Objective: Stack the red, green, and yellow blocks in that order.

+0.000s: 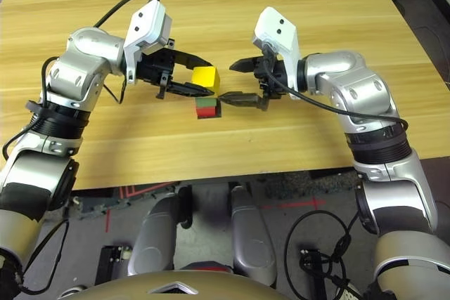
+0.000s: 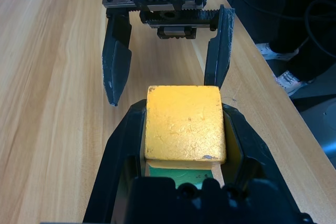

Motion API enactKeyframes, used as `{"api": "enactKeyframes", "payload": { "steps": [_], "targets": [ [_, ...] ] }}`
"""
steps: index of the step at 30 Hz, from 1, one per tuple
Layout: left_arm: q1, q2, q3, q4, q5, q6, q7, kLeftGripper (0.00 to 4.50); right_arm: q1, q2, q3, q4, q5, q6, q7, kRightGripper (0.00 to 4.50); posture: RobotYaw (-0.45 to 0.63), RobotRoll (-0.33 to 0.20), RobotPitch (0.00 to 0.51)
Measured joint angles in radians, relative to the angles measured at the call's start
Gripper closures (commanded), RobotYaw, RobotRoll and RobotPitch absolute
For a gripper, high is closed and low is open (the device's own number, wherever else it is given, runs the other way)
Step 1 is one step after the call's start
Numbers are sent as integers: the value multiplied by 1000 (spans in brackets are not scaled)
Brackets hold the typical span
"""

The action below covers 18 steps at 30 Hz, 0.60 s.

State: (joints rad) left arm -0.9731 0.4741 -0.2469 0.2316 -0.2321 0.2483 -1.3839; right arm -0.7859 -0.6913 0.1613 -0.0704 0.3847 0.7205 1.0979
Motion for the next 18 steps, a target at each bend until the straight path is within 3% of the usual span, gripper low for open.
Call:
{"api": "enactKeyframes", "payload": {
  "steps": [18],
  "targets": [
    [-18,7,-8,55,32,-94,-22,2503,0,3,-5,0,1,-1,0,0,150,27,243]
  ]
}}
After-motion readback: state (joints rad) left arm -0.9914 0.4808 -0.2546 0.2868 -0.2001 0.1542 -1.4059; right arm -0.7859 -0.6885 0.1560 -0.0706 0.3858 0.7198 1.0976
